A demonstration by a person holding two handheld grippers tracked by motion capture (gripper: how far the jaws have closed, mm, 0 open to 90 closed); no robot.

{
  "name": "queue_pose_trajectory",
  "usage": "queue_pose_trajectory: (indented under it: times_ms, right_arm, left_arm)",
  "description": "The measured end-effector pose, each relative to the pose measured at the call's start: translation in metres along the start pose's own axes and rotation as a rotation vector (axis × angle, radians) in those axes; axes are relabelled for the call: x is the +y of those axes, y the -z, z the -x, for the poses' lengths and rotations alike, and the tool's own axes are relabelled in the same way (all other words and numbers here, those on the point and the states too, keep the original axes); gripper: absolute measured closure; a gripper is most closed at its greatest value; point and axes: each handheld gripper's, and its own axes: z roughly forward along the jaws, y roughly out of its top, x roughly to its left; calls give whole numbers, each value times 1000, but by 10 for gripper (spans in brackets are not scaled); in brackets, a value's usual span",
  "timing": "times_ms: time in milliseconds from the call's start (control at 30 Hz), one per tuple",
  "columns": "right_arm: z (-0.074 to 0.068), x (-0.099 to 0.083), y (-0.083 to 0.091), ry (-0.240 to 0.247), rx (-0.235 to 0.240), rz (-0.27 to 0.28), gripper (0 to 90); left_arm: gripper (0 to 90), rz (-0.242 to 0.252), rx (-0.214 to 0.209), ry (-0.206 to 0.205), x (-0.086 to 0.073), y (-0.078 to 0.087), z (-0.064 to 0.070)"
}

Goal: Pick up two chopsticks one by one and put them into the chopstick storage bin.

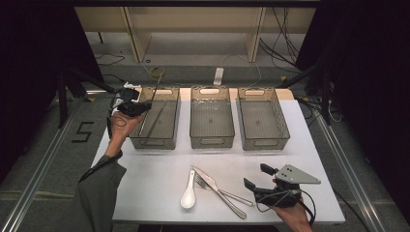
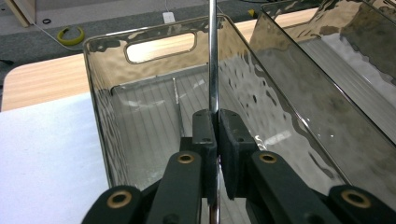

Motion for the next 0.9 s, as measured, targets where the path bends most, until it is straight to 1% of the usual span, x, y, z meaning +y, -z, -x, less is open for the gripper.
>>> queue_pose_trajectory:
  times_ms: [167, 233, 300, 367, 400, 467, 533, 633, 667, 733, 800, 867, 900]
  right_arm:
    - [0, 0, 0, 0, -1, 0, 227]
    - [0, 0, 0, 1, -2, -1, 227]
    - [0, 0, 0, 0, -2, -1, 227]
    - [0, 0, 0, 0, -1, 0, 228]
    - [0, 0, 0, 0, -3, 0, 228]
    - [0, 0, 0, -2, -2, 1, 227]
    - [0, 0, 0, 0, -1, 0, 227]
    - [0, 0, 0, 0, -3, 0, 227]
    - [0, 0, 0, -2, -2, 0, 227]
    - [0, 0, 0, -1, -3, 0, 227]
    - [0, 0, 0, -2, -4, -1, 227]
    - [0, 0, 0, -1, -3, -2, 227]
    - [0, 0, 0, -1, -2, -1, 227]
  left_arm:
    - [848, -9, 4, -3, -3, -4, 1]
    - [848, -16, 2, -9, -4, -5, 2]
    - [845, -23, 10, -18, -5, -6, 2]
    - [841, -30, 5, -25, -6, -6, 2]
    - [838, -31, 9, -24, -7, -6, 2]
    - [835, -39, 1, -15, -7, -7, 1]
    - [779, -39, 7, -16, -8, -7, 1]
    - [706, -43, -2, -4, -8, -5, 1]
    - [660, -48, -8, 0, -7, -4, 2]
    - [594, -47, -25, 10, -7, 2, 5]
    - [523, -50, -32, 19, -7, 7, 9]
    - [464, -40, -65, 37, -8, 14, 14]
    - [439, -32, -88, 46, -10, 20, 18]
